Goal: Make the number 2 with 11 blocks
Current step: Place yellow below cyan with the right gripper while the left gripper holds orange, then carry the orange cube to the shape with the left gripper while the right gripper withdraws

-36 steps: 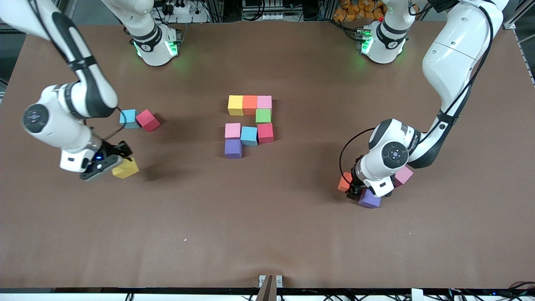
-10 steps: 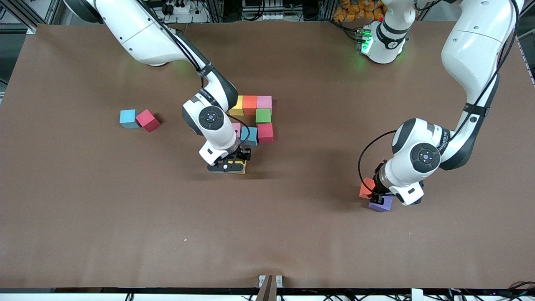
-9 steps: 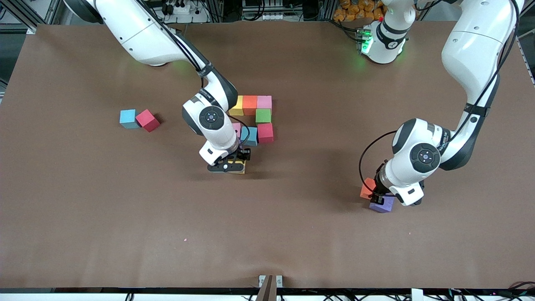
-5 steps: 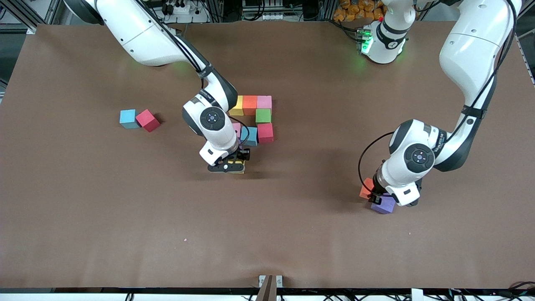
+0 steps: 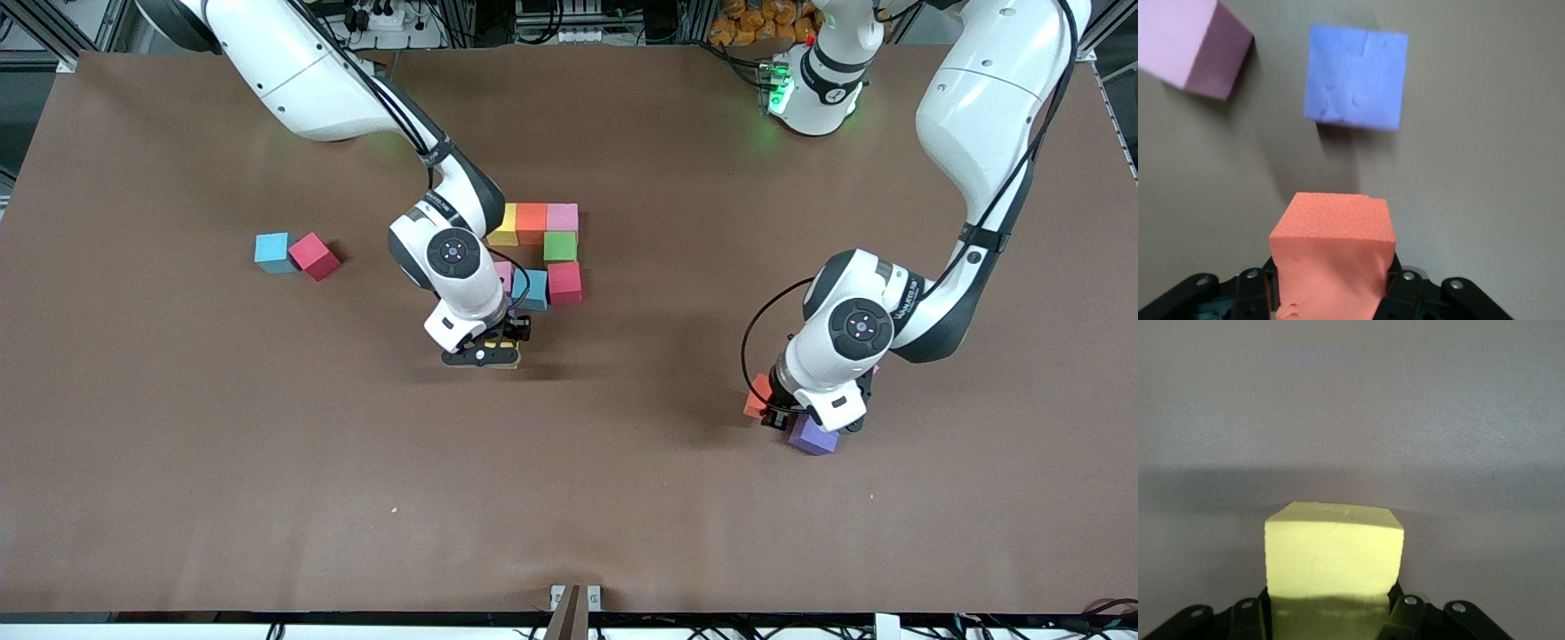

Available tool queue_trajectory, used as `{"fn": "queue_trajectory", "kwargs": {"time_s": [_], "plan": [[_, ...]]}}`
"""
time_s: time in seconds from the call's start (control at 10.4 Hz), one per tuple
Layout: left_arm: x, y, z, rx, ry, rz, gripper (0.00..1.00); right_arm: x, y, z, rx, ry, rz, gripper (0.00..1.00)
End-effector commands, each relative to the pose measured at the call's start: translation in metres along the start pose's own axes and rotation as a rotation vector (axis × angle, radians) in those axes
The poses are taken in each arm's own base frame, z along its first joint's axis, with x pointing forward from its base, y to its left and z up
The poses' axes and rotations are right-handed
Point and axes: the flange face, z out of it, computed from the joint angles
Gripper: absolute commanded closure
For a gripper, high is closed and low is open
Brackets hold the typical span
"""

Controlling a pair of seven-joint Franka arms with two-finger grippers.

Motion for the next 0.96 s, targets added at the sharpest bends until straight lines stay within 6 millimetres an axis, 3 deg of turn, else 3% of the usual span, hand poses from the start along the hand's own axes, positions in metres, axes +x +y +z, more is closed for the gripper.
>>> {"fn": "queue_trajectory", "kwargs": {"time_s": [0.0,0.38,0.57,0.77,0.86], "plan": [[-0.04,0.002,-0.009,0.002,-0.015,-0.072,0.55,0.0,-0.001,0.0,-0.017,0.007,-0.006,0.68],[-0.124,-0.007,-0.012,0.0,-0.023,-0.175,0.54,-0.001,-0.002,0.0,-0.018,0.006,-0.01,0.64],[-0.149,-0.004,-0.01,0.004,-0.055,-0.23,0.54,-0.002,-0.003,0.001,-0.022,0.01,-0.017,0.6],[-0.169,0.006,-0.009,0.001,-0.101,-0.241,0.53,-0.001,-0.002,0.0,-0.023,0.011,-0.006,0.0],[-0.18,0.007,-0.007,0.002,-0.111,-0.246,0.53,0.0,-0.003,-0.005,-0.025,0.012,-0.012,0.0]]}}
